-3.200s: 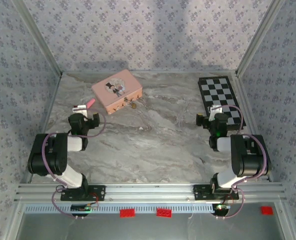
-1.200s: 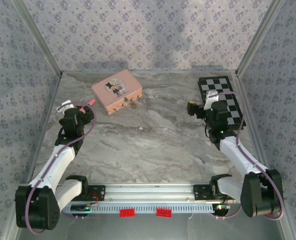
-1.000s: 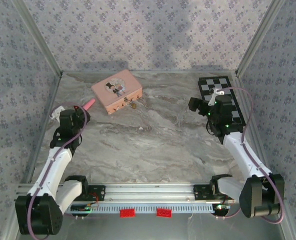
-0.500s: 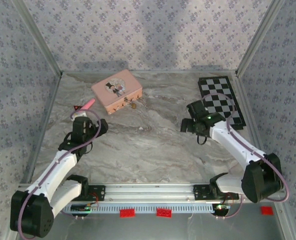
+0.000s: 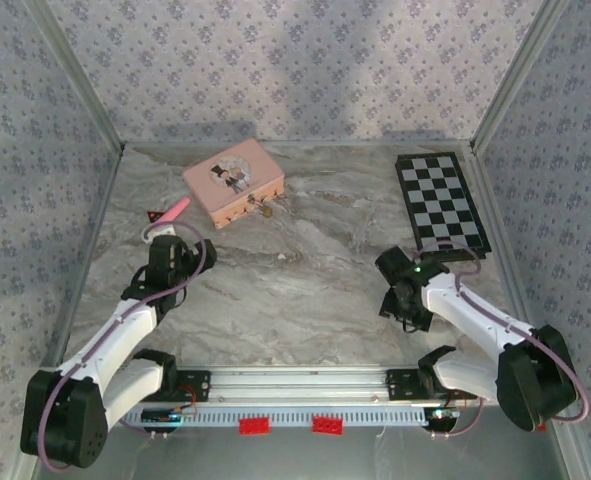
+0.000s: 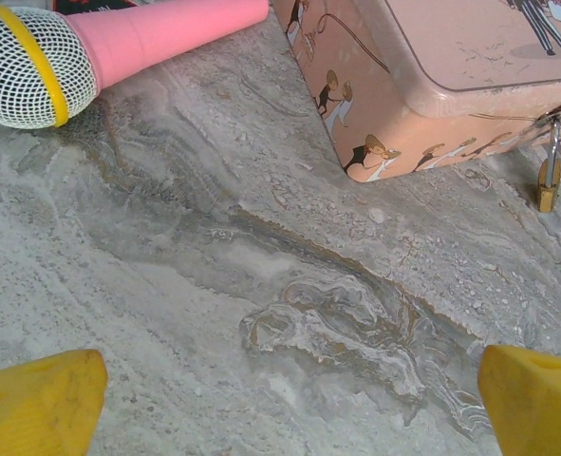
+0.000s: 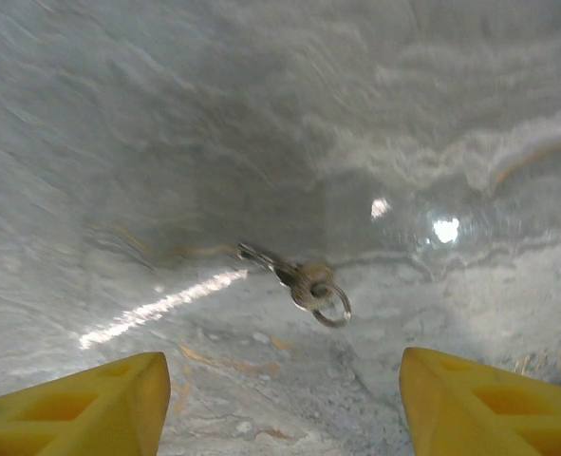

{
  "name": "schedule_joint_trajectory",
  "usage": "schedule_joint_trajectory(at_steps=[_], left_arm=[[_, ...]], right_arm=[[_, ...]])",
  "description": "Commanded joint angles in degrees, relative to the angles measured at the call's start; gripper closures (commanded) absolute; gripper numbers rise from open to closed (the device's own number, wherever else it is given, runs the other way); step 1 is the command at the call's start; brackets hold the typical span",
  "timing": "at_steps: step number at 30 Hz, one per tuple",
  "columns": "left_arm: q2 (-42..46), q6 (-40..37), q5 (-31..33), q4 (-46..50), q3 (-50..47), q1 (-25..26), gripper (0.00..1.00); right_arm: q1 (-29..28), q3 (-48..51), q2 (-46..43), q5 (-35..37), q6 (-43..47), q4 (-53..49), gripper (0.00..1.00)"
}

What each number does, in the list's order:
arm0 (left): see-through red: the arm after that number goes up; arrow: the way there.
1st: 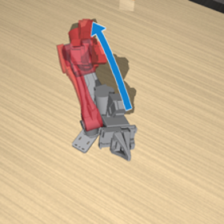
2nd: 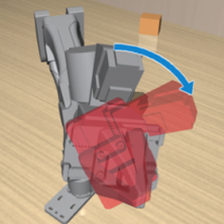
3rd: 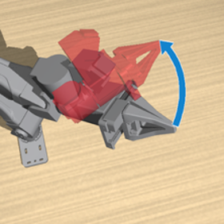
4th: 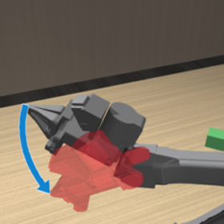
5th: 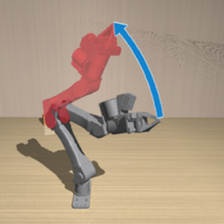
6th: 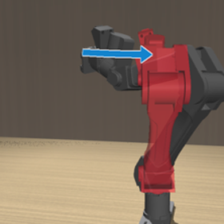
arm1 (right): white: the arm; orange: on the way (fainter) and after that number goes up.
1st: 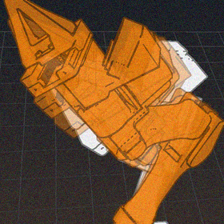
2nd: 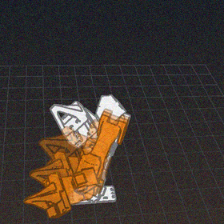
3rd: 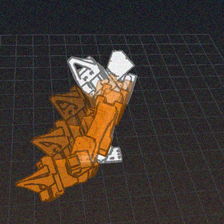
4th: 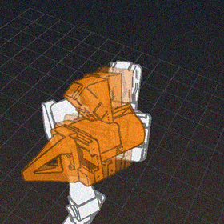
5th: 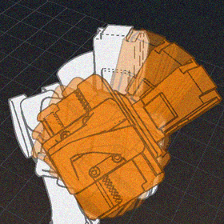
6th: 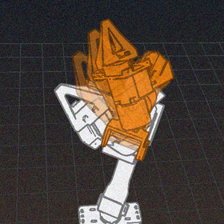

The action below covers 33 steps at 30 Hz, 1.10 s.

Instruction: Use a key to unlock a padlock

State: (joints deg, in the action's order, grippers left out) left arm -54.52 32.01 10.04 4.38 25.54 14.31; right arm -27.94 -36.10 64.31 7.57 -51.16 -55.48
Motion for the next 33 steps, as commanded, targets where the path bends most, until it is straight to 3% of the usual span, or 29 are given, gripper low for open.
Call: schedule_joint_trajectory(at_steps=[1, 15, 24, 33], left_arm=[[-0.82, -0.43, 0.77, -2.62, -0.34, 0.55, 0.00], [1.36, -0.39, 1.41, -2.71, -1.11, 0.81, 0.00], [3.42, -0.18, 1.34, -2.03, -1.54, 0.81, 0.00], [5.43, -0.11, 0.81, -1.48, -1.81, 0.90, 0.00]], right_arm=[[-0.01, 1.53, -1.56, -2.03, -3.73, -0.87, 0.36], [1.63, 2.18, -0.59, -1.42, -3.93, -1.69, 0.54], [1.93, 2.32, -1.50, 2.52, -16.92, -1.51, 0.51], [2.92, 8.74, -8.71, 2.22, -28.80, 5.35, 0.50]])
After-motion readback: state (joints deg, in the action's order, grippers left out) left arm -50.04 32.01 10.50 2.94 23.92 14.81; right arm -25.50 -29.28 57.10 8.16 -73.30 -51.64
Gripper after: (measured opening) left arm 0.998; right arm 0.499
